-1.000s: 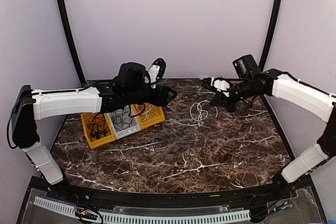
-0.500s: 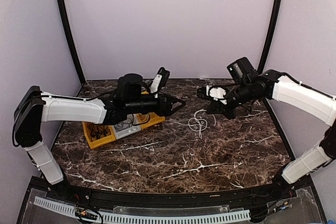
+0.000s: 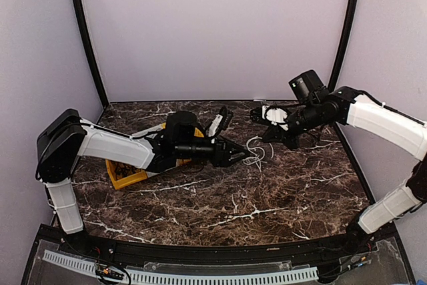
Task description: Untangle the cables
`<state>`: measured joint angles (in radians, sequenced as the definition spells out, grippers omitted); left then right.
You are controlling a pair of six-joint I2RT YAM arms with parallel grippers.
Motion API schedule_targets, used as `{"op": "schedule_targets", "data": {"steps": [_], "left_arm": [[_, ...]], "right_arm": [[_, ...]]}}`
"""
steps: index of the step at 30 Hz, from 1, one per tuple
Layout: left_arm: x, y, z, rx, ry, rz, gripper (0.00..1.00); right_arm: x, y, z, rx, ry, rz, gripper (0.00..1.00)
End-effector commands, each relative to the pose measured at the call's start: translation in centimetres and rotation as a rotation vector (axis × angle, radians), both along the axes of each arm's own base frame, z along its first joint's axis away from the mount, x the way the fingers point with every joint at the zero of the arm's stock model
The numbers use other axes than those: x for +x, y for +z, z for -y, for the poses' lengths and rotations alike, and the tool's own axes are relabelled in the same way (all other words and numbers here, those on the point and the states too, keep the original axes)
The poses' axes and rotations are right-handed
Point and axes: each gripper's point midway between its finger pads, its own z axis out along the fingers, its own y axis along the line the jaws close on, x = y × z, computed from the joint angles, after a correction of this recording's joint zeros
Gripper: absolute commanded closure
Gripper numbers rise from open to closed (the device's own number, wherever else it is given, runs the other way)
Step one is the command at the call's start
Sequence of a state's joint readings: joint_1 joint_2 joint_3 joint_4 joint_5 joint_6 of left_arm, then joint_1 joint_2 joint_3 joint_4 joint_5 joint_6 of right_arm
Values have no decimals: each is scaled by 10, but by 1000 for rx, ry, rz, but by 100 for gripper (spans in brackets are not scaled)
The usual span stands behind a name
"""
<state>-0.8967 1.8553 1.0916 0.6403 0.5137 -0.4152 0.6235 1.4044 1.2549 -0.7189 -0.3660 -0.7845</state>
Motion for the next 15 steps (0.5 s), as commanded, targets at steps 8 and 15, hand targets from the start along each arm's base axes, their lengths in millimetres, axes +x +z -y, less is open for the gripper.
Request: {"op": "schedule_targets", "data": {"steps": [8, 15], "left_arm": [[-6, 16, 15, -94, -62, 3, 62], [-1, 18, 20, -115, -52, 8, 64]], "right_arm": [[-2, 21, -7, 52, 8, 13, 100], [-6, 23, -9, 65, 18, -4, 100]]}}
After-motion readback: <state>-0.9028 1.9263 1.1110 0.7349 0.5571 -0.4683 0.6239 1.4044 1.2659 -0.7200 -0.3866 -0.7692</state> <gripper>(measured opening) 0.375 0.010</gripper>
